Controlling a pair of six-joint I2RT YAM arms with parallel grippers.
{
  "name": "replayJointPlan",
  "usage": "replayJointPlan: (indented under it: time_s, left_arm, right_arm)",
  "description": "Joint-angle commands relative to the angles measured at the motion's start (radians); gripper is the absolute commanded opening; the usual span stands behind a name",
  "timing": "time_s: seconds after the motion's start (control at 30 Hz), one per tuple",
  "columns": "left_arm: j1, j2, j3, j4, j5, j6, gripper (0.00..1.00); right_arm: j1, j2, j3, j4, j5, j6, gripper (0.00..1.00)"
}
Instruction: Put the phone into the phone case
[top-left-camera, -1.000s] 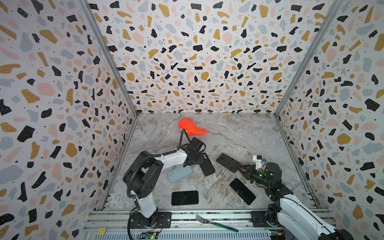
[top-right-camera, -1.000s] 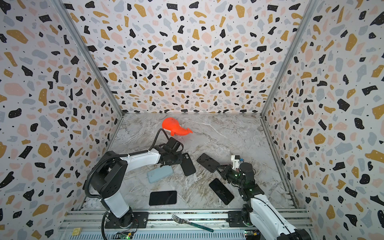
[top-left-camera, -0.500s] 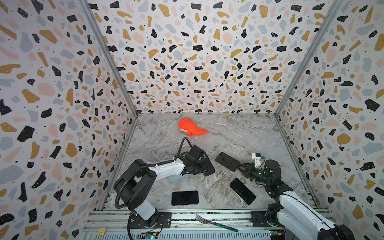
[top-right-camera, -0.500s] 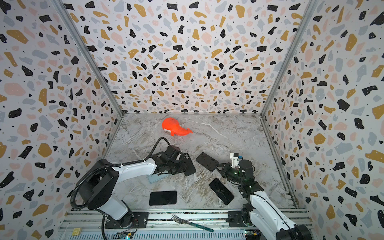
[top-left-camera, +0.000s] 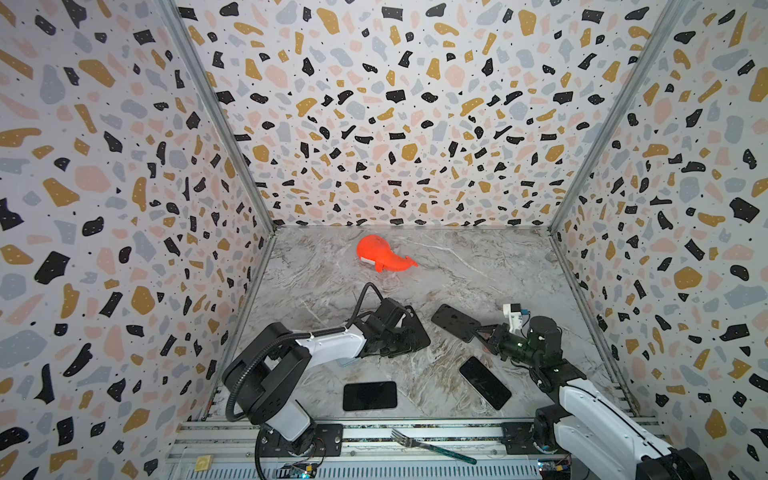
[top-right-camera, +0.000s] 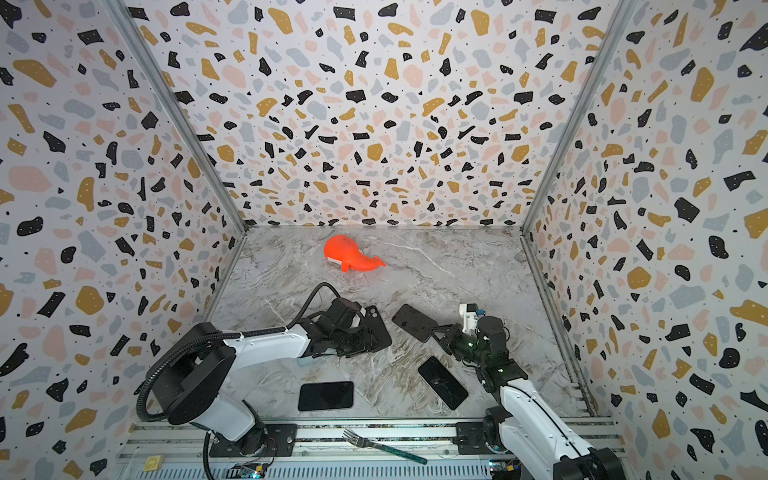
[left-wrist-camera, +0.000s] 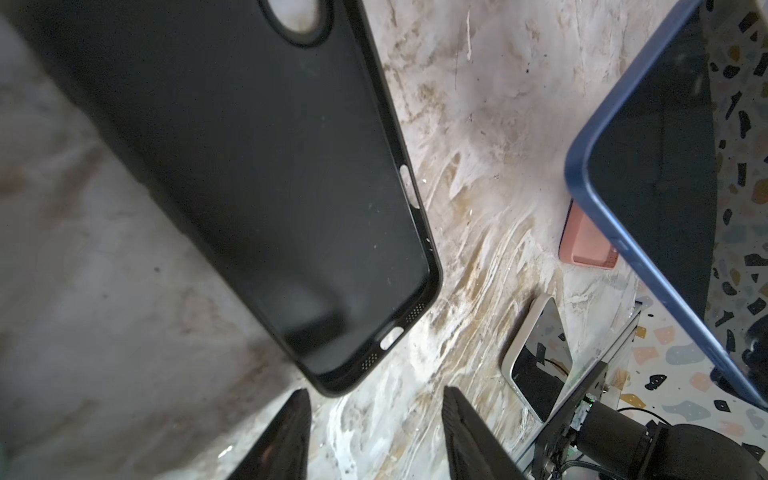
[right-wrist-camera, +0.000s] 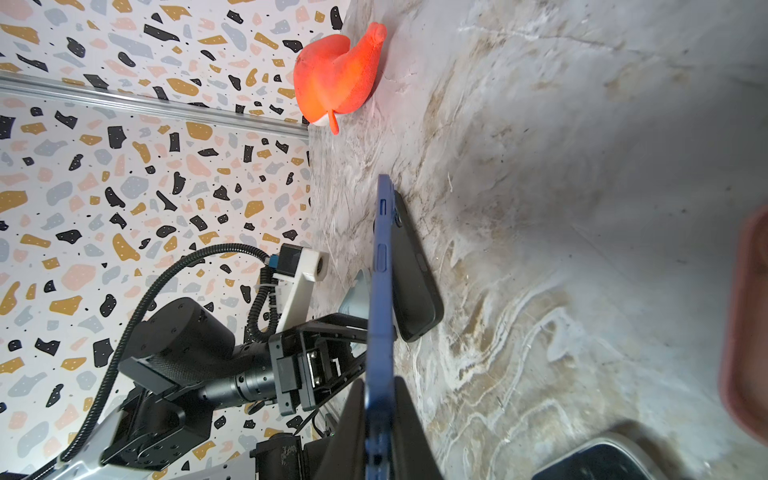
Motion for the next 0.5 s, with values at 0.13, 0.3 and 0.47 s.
replayJointPlan:
  time_s: [0.13, 0.3, 0.47]
  left_arm:
    - [-0.01, 0.042, 0.02, 0.083, 0.06, -0.035, 0.52]
    - [-0.018, 0.078, 0.047, 0.113, 0.08, -0.04, 0.52]
    - [-0.029, 0.118, 0.074, 0.153, 0.094, -0.055, 0.52]
  right_arm:
    - [-0.005, -0.01, 0.056, 0.007, 0.006, -0.029, 0.0]
    - [-0.015, -0.005, 0.076, -0.019, 0.005, -0.046, 0.0]
    - [-0.028, -0.022, 0.072, -0.039, 0.003, -0.047, 0.0]
